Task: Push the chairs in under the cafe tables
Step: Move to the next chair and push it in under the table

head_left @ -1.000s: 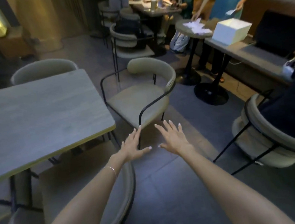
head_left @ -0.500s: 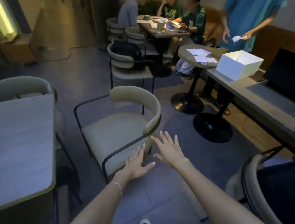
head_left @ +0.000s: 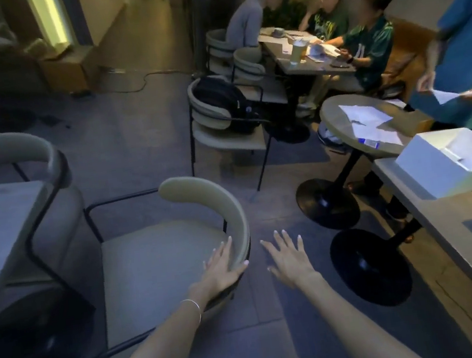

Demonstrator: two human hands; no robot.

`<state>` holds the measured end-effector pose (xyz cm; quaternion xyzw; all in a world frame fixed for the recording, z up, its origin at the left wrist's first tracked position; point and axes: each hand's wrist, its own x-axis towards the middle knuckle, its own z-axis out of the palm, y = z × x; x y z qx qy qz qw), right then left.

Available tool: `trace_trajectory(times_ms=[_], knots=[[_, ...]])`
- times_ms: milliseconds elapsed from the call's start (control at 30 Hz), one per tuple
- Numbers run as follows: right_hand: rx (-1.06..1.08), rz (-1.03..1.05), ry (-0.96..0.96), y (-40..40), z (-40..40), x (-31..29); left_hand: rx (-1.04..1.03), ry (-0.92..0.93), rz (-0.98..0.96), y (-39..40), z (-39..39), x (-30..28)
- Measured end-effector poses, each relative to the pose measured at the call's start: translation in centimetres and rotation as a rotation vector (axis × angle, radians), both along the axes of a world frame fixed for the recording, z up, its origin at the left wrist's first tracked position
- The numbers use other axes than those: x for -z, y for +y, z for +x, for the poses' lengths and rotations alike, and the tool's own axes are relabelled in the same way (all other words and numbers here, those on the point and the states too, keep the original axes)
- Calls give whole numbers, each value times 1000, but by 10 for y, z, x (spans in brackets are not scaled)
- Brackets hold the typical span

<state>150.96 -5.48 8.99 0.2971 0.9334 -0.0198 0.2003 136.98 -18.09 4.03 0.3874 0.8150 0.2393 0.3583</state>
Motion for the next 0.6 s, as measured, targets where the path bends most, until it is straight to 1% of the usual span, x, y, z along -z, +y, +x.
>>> trace_trajectory(times_ms=[100, 167, 300, 433, 600], knots=[[-136, 15, 6, 70, -34, 8, -117, -14, 1, 54, -12, 12], [-264, 26, -19, 111, -56, 11, -222, -37, -18, 85, -16, 16], [-531, 31, -82, 173, -105, 17, -424, -112, -33, 122, -11, 26], [-706, 7, -160, 201, -156, 34, -603, -186, -63, 136, -5, 41], [-994, -30, -216, 207, -200, 64, -783, -254, -109, 150, -7, 55]])
